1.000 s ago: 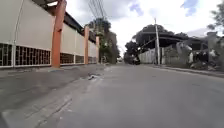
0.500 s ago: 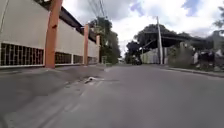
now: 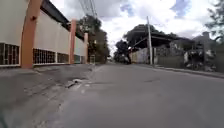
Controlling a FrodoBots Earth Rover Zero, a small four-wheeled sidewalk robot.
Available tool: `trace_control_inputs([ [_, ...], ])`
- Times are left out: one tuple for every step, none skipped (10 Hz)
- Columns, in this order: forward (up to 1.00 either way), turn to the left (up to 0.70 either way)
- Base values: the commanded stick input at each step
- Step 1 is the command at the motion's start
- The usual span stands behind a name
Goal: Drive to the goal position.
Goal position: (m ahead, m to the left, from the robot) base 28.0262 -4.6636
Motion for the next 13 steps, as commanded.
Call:
trace_control_inputs([
  [1.0, 0.0],
  [1.0, 0.0],
  [1.0, 0.0],
  [1.0, 0.0],
  [1.0, 0.0],
  [1.0, 0.0],
  [1.0, -0.02],
  [1.0, -0.01],
  [1.0, 0.0],
  [1.0, 0.0],
  [1.0, 0.0],
  [1.0, 0.0],
  [1.0, 0.0],
])
